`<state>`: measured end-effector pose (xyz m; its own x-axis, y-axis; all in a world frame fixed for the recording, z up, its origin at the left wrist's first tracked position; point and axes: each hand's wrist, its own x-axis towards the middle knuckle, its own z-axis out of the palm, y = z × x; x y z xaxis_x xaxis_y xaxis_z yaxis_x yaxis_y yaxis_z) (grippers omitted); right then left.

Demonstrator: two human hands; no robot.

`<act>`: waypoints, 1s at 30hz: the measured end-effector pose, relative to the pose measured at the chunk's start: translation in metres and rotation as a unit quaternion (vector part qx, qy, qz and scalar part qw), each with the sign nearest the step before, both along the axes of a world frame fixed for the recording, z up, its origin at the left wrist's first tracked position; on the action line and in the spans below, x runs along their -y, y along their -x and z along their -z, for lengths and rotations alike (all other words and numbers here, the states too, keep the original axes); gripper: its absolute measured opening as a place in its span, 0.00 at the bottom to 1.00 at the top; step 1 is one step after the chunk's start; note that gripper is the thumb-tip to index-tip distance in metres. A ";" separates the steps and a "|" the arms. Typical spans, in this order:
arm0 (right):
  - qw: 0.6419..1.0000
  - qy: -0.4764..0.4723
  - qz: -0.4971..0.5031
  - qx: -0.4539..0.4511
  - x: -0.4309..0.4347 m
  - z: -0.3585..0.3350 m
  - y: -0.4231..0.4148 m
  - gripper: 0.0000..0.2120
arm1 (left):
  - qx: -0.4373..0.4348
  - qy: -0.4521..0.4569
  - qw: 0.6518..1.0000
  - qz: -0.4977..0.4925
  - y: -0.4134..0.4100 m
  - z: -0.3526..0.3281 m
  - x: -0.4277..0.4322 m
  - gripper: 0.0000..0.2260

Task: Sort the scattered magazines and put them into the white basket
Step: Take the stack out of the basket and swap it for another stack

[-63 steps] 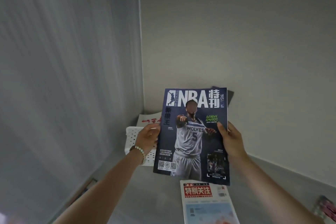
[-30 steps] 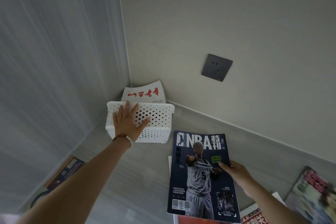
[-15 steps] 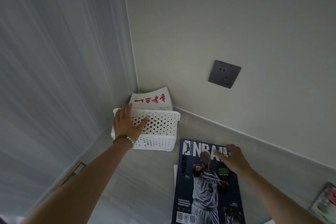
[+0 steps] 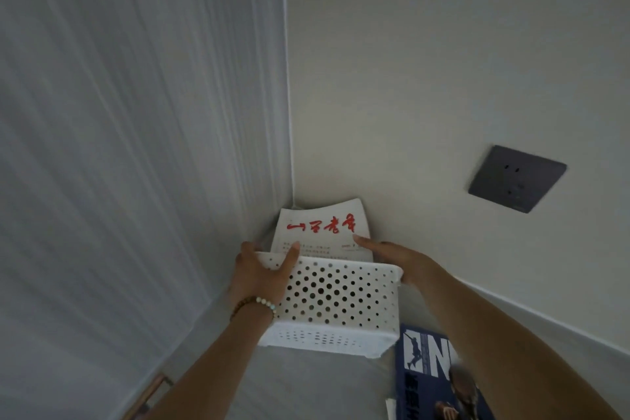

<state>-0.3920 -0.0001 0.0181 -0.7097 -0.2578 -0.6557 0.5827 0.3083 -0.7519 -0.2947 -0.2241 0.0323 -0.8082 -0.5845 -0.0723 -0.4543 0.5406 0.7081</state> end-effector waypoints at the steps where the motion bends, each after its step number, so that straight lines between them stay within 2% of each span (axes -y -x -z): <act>1: 1.000 -0.006 0.007 -0.016 0.002 0.007 0.006 0.31 | 0.004 0.007 1.000 -0.002 0.001 0.000 0.000 0.34; 5: 0.995 -0.011 0.076 -0.062 0.012 0.024 0.017 0.28 | 0.011 0.026 1.000 -0.007 0.000 -0.001 -0.001 0.35; 12: 0.987 -0.002 0.099 -0.126 0.020 0.025 0.017 0.28 | 0.005 0.042 0.999 -0.010 -0.001 0.001 -0.002 0.36; 17: 0.976 0.071 0.144 -0.150 0.021 0.015 0.017 0.22 | -0.056 0.077 0.995 -0.005 -0.004 0.003 -0.003 0.37; 22: 0.964 0.103 0.158 -0.190 0.022 -0.003 0.001 0.22 | -0.149 0.070 0.986 -0.016 -0.033 0.005 -0.004 0.28; 25: 0.955 0.142 0.155 -0.207 0.020 -0.017 -0.019 0.23 | -0.218 0.006 0.975 -0.039 -0.065 0.013 -0.007 0.23; 27: 0.948 0.164 0.156 -0.223 0.018 -0.027 -0.037 0.26 | -0.274 -0.053 0.959 -0.053 -0.085 0.016 -0.008 0.22; 30: 0.937 0.200 0.155 -0.239 0.016 -0.037 -0.064 0.27 | -0.309 -0.244 0.912 -0.115 -0.106 0.010 -0.011 0.18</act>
<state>-0.3281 -0.0157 0.0551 -0.9794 -0.1479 -0.1376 0.1639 -0.1834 -0.9693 -0.1886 -0.2131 0.0218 -0.6422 -0.7643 0.0584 0.0515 0.0331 0.9981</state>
